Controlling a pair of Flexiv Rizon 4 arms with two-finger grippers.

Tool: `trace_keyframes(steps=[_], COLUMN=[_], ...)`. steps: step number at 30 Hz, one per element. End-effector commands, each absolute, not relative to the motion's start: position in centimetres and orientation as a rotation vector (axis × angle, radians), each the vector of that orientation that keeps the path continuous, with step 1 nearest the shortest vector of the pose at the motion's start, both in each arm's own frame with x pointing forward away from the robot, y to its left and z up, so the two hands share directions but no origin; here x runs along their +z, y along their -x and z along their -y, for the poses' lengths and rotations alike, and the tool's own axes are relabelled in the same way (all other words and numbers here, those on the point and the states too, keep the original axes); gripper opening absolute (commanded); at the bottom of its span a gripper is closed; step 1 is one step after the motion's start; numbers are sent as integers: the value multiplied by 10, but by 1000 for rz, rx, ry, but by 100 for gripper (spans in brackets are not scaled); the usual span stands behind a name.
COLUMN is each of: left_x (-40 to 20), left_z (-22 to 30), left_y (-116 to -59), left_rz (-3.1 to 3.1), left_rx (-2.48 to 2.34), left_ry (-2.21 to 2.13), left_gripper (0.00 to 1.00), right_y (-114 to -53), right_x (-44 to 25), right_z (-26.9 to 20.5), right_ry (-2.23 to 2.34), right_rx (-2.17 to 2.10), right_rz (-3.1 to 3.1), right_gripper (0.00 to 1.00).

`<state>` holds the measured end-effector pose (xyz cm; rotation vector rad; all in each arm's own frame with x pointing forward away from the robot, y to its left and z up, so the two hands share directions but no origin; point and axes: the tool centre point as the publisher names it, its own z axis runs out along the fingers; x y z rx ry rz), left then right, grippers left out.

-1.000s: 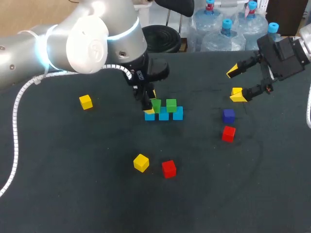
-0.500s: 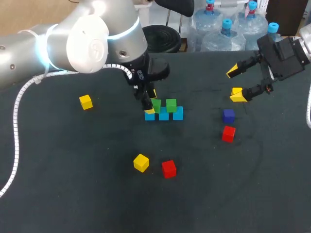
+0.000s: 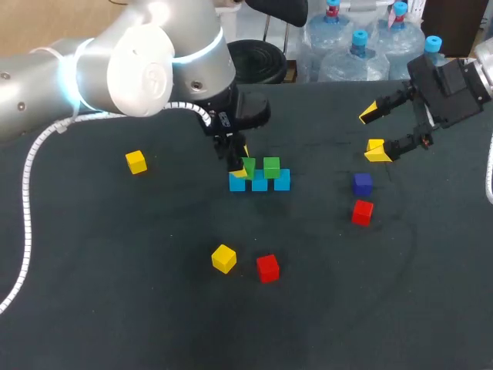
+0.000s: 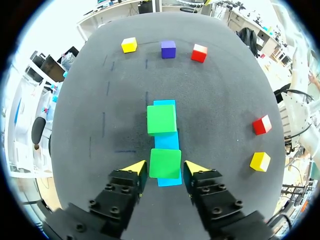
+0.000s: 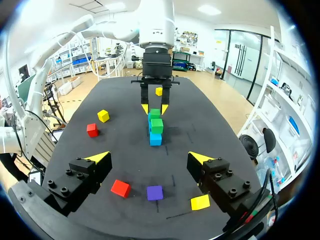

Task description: Place the blue cubes, place green cubes on the blue cubes, place the yellow cubes on the green cubes, then place the red cubes on the yellow cubes, and place purple cube on the red cubes.

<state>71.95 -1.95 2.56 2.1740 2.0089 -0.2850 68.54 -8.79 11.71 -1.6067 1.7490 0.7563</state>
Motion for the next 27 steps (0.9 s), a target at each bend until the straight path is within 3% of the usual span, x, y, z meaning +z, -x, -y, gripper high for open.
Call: trace_keyframes(steps=[1, 27], left_x=[26, 26], left_z=[20, 23], left_y=[-720, -717], left_rz=[-2016, -2020], left_rx=[-282, -280], left_ry=[-2174, -2173], left_gripper=[44, 42], right_y=[-686, -686], right_x=[117, 117], right_z=[88, 88], right_ry=[1606, 1606], right_rx=[757, 757], right_rz=[-1747, -1747], right_gripper=[100, 100])
